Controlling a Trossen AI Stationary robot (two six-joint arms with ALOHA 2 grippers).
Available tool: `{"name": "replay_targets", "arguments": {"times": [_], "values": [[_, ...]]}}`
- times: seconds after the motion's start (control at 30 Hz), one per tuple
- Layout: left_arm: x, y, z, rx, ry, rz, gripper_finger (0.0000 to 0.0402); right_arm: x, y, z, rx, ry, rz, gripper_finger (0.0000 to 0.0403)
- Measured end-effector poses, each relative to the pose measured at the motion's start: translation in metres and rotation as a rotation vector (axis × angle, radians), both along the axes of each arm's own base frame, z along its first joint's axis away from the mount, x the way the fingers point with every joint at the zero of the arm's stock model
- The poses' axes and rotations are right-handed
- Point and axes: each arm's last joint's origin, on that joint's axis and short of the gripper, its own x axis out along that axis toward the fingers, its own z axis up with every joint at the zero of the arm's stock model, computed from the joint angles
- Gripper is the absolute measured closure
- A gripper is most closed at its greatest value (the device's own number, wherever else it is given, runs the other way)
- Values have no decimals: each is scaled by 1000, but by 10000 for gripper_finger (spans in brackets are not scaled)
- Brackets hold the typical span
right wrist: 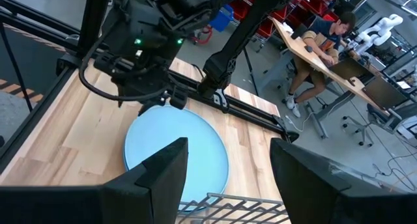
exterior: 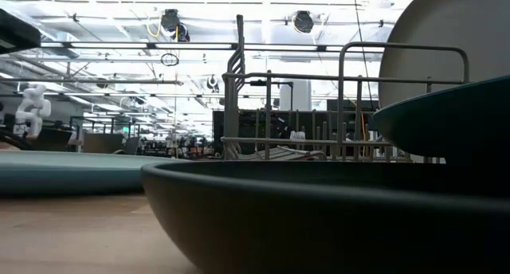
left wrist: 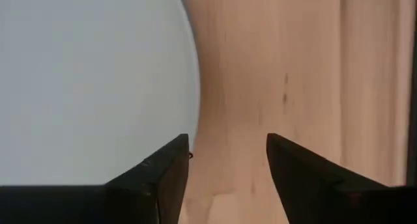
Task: Sort dishes
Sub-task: Put the light blue plate into the dish rack
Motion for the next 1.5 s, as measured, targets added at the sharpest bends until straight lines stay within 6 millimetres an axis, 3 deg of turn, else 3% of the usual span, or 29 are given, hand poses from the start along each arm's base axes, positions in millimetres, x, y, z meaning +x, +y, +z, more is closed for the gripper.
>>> {"name": "replay_targets", "arguments": {"times": [0.47,1.1,1.5], "values": [[-2,2,-34,145,101,-34,209,0,0,0,-2,1,0,193],[-2,2,-35,158,88,-35,391,0,0,0,-1,0,0,193],[2,-3,-20,133,118,-35,400,0,0,0,-1,0,0,193]]}}
